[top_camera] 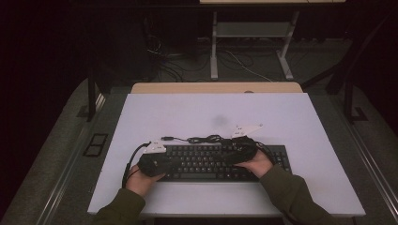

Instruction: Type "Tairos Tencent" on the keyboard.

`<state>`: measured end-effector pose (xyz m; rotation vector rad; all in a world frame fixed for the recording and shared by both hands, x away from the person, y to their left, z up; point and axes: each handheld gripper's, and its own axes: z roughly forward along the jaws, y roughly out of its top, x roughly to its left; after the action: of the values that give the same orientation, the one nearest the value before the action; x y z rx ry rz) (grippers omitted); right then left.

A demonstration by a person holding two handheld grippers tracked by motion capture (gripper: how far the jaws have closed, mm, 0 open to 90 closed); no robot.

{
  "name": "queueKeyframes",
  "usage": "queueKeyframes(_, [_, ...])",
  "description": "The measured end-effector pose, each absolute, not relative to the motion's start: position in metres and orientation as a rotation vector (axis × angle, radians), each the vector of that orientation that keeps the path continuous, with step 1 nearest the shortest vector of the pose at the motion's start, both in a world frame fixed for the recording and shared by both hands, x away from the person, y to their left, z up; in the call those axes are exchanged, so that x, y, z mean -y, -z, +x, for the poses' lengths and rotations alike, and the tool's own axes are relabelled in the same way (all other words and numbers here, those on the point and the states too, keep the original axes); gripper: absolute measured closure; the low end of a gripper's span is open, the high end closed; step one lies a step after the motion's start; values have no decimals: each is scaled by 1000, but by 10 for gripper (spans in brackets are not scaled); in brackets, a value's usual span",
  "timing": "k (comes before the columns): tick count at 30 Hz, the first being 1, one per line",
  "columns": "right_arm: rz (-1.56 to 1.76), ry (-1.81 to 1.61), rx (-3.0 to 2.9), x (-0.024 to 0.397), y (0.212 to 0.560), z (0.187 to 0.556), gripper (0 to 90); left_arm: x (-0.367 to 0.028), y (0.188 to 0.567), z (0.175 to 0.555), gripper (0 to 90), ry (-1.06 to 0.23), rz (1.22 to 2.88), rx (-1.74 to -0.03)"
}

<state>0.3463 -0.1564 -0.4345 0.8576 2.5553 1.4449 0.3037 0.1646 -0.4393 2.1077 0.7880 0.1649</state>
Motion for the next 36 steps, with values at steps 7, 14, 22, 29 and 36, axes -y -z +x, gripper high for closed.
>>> queueKeyframes(7, [855, -1451, -2552, 157, 434, 346, 285, -164, 436, 303, 880, -169, 2095, -782])
queueKeyframes(14, [863, -1464, -2545, 157, 433, 346, 256, -165, 434, 303, 830, -172, 2077, -783])
queueKeyframes(22, [862, -1467, -2545, 157, 433, 346, 241, -163, 430, 301, 758, -171, 2066, -768])
queueKeyframes(29, [866, -1437, -2546, 157, 436, 346, 239, -159, 426, 299, 762, -166, 2063, -748])
queueKeyframes(36, [874, -1431, -2543, 158, 437, 347, 234, -155, 424, 297, 810, -145, 2075, -721])
